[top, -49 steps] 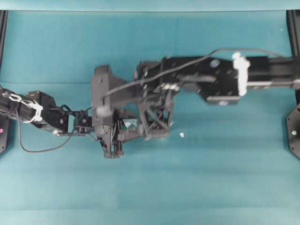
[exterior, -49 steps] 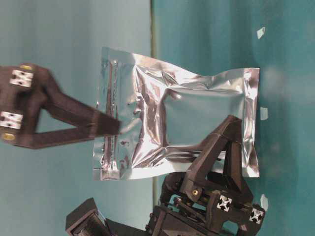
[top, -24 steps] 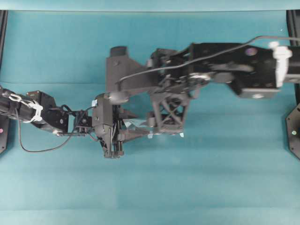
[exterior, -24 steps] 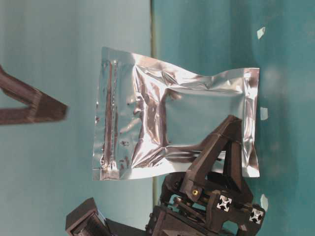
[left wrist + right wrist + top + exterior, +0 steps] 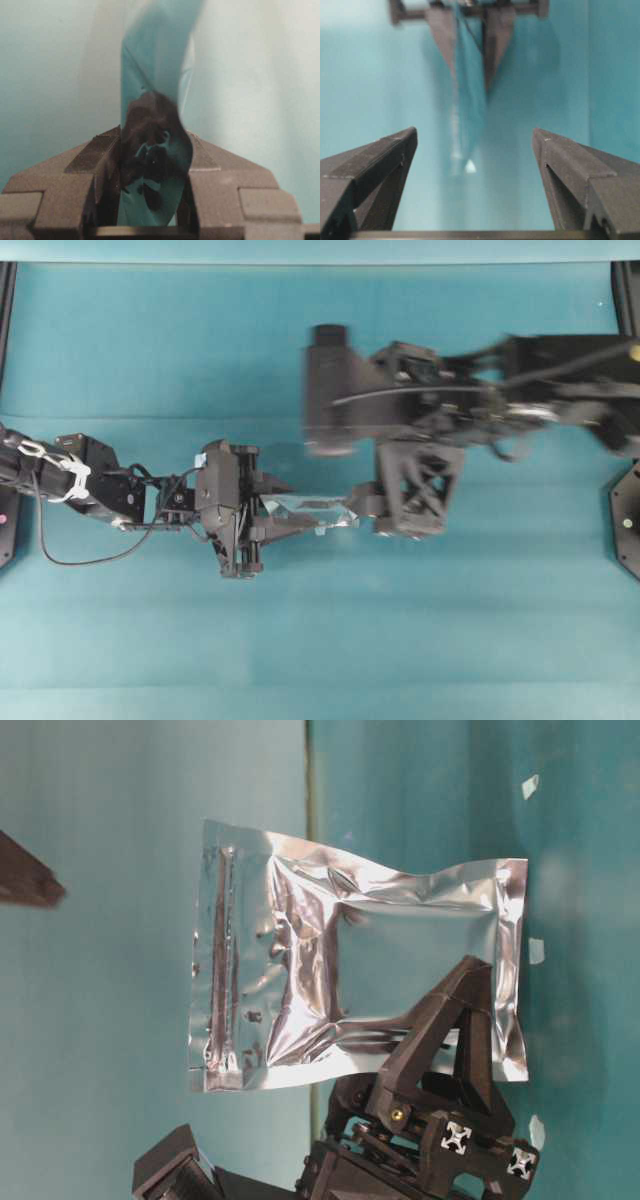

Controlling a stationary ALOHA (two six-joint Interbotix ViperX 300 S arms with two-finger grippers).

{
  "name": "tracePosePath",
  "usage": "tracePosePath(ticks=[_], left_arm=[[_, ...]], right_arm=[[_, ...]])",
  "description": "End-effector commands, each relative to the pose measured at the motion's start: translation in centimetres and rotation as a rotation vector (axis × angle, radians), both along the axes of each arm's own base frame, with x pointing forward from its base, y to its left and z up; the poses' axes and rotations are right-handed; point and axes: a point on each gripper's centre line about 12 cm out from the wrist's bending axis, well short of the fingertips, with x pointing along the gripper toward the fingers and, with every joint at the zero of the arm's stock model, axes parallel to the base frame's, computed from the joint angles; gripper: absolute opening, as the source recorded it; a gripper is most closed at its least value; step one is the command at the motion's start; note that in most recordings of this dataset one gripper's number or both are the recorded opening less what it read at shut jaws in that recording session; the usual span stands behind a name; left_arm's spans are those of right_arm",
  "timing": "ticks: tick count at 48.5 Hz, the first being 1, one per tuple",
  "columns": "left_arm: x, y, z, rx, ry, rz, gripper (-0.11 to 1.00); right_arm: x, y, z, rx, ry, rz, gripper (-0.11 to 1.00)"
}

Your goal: Hand over the silver zip bag and make it stand upright.

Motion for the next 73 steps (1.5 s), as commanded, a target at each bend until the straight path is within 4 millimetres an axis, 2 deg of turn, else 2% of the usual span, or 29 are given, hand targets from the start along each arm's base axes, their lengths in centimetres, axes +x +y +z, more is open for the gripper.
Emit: tracePosePath(ticks=[1,7,17,28,73], left_arm=[[0.1,-0.2,0.3,0.003,-0.006,-0.008,0.23],[0.0,-0.1,0.1,0.003,0.011,-0.006,0.23],[0.0,-0.3,0.5,0.006,0.003,-0.013,0.23],[0.1,-0.3,0.6,0.017,0.000,-0.016,0.23],[0.1,-0.2,0.8,0.018,0.004,-0.014,0.23]], right_arm=[[-1.3,0.2,1.4,0.010,-0.092,-0.009,0.97],[-2.8,0.6,1.1,0.009,-0.170,0.005,0.97],[-5.5,1.2,2.2,0.026,-0.380,0.012,0.97],[-7.8,1.3,2.4,0.057,-0.430,-0.005,0.97],[-8.2,1.2,1.7,0.064,-0.414,-0.015,0.97]])
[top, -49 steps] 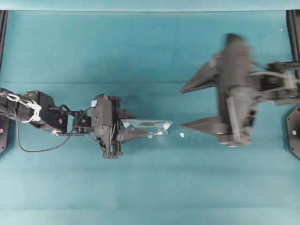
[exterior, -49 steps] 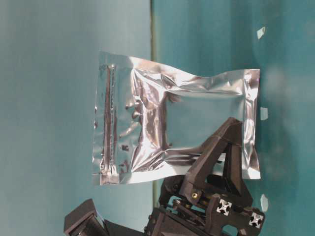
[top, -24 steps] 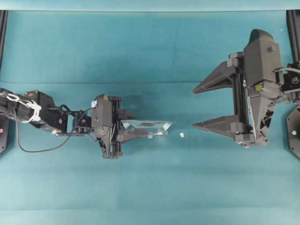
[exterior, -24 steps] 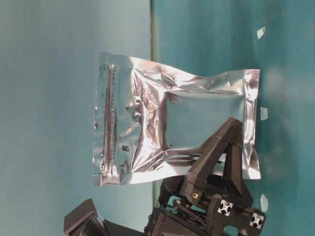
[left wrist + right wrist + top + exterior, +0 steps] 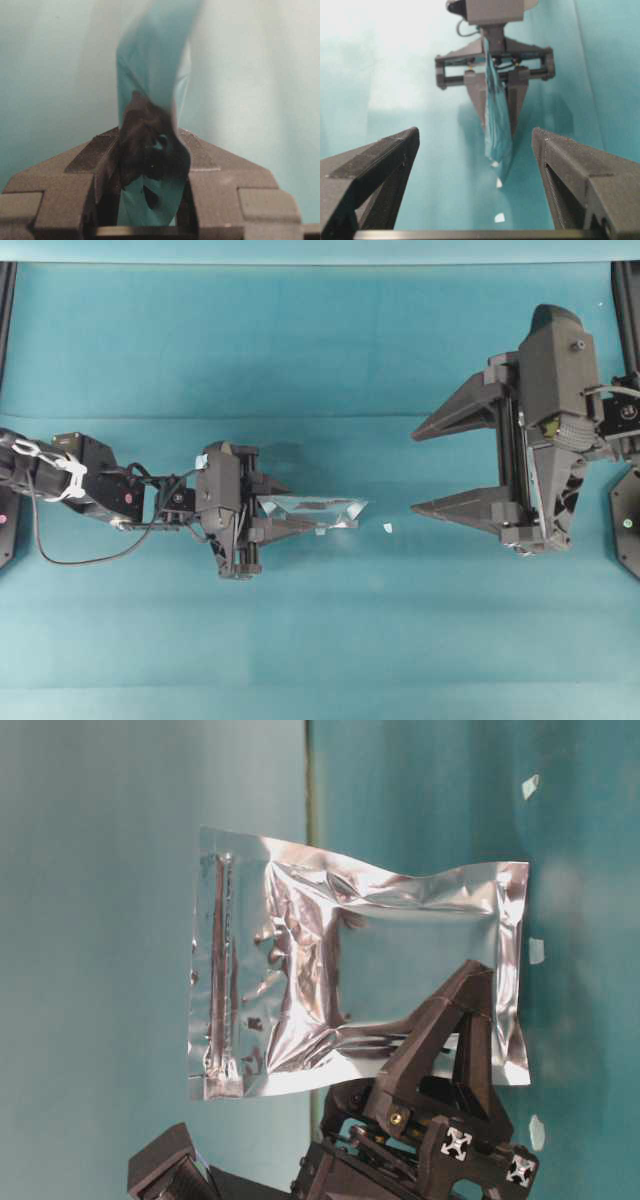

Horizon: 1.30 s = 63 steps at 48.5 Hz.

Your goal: Hand over the silver zip bag and make it stand upright.

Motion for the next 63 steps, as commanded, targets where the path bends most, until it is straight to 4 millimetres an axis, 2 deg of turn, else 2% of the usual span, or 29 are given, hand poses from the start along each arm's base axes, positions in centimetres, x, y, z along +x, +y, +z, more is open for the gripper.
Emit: tracePosePath(ticks=[1,16,63], left_arm=[[0.2,-0.1,0.5,0.003,-0.017,-0.006,0.23],[0.2,-0.3,0.6,0.003,-0.018,-0.010,0.23],[0.3,-0.5,0.6,0.003,-0.009,-0.016,0.23]], right_arm=[[-0.2,0.0,0.6,0.007,-0.020,-0.003,0.97],[-1.3,0.1,-2.3,0.014,0.149,-0.010,0.97],[-1.1,0.0,-2.2,0.015,0.126,-0.011,0.97]])
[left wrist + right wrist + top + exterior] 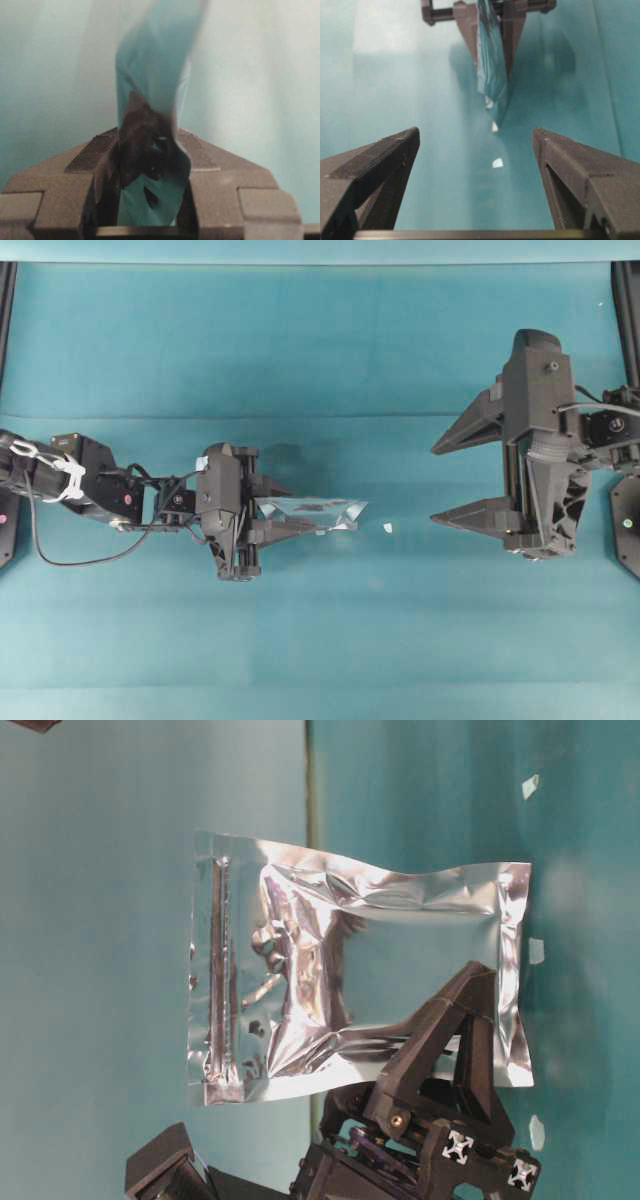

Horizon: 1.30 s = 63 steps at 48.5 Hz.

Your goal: Hand over the silver zip bag and make it stand upright.

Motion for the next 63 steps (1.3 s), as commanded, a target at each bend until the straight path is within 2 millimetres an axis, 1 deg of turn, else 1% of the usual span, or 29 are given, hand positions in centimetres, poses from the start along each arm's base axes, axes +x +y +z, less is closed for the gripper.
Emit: tracePosePath(ticks=[1,63], left_arm=[[0.24,-0.26,0.51,0.003,-0.017,-0.010,0.23],[0.20,-0.61,0.53,0.004,-0.017,-0.019,0.23]], right_arm=[[0.12,0.09,0.63,0.008,-0.029,-0.003,0.97],[0.32,0.09,0.60,0.008,-0.060,-0.002,0.97]])
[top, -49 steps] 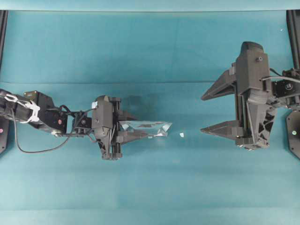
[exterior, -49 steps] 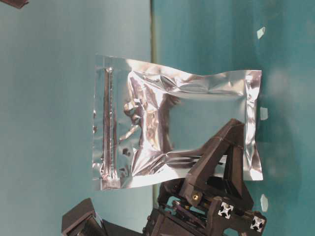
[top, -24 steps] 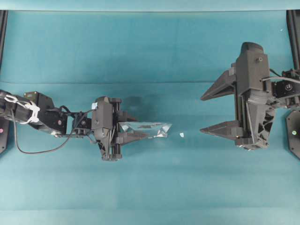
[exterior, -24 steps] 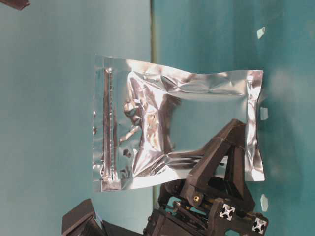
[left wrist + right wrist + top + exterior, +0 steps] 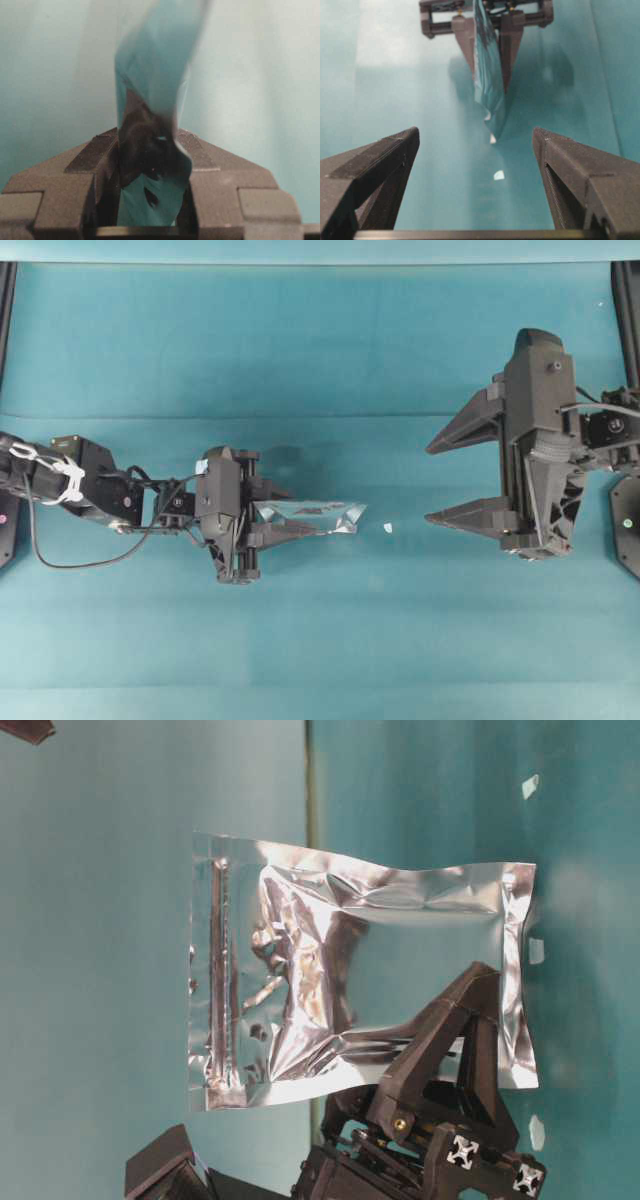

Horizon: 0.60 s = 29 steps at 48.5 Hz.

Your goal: Hand over the silver zip bag and make it stand upright.

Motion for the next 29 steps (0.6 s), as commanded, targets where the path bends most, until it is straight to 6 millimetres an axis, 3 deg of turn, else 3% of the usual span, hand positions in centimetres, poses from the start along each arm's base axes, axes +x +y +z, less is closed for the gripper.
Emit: tracePosePath(ticks=[1,29], left_arm=[[0.26,-0.25,0.54,0.002,-0.020,-0.008,0.23],[0.27,-0.26,0.41,0.003,-0.005,-0.009,0.23]], right_arm=[[0.06,0.08,0.52,0.005,-0.021,-0.002,0.97],[0.07,0.08,0.58,0.005,-0.023,-0.002,0.97]])
